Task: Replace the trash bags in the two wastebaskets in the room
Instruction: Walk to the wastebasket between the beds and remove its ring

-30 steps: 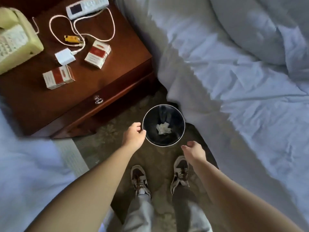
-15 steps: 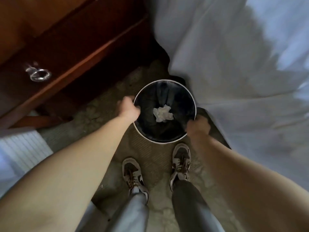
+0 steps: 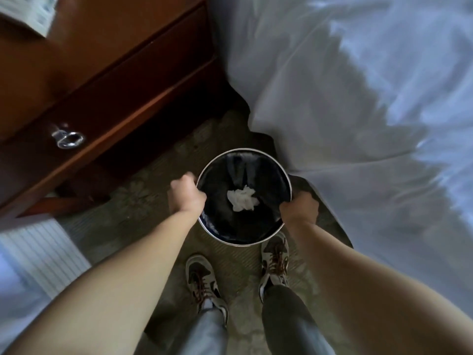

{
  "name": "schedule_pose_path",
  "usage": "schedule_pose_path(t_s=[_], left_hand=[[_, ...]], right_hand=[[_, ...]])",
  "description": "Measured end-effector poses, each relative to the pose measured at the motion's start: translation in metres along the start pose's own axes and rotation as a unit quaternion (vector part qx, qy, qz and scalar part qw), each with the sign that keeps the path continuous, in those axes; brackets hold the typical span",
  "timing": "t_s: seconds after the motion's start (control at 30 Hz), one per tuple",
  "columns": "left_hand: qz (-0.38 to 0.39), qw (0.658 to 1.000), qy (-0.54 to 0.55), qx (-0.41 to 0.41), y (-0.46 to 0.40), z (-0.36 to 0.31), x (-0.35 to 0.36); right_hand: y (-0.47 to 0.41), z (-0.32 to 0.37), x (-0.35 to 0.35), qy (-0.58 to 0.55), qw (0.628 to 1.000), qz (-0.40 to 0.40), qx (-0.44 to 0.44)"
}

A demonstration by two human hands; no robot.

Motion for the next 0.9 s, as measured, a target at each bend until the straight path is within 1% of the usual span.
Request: schedule_pose_path(t_s=[0.17,0.3,0.37,0.5,0.6,0.73,0.9], left_hand=[[0.0,1.0,0.025,0.015,0.012,0.007,-0.001],[-0.012,0.998,0.04,0.04,0.032,0.002,-0.03],[-0.012,0.997,0.052,0.05,0.045,-0.002,-0.046],[-0.002,0.996,0.068,0.05,0.073,-0.009,-0.08],[-0.005,0.997,0.072,0.036,0.082,-0.01,-0.092],[-0.015,0.997,0.057,0.039,0.099,-0.005,-0.107],[-0.017,0.996,0.074,0.055,0.138,-0.005,-0.153]], right_hand=[[0.004,-0.006,0.0,0.019,1.0,0.003,-0.019],[0.026,-0.002,-0.023,0.006,1.0,0.018,-0.012],[0.042,0.0,-0.04,0.0,1.0,0.019,-0.022],[0.074,0.003,-0.075,-0.02,0.999,0.018,-0.036],[0.087,0.004,-0.086,-0.022,0.999,0.011,-0.037],[0.106,0.004,-0.098,-0.012,0.999,-0.01,-0.052],[0.155,0.005,-0.134,-0.031,0.997,-0.021,-0.072]])
Point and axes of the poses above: each hand's wrist, its own y-axis away from the middle knuckle, its own x-axis out of the palm, z = x × y, the point moved 3 cm from there along -y, towards the middle knuckle
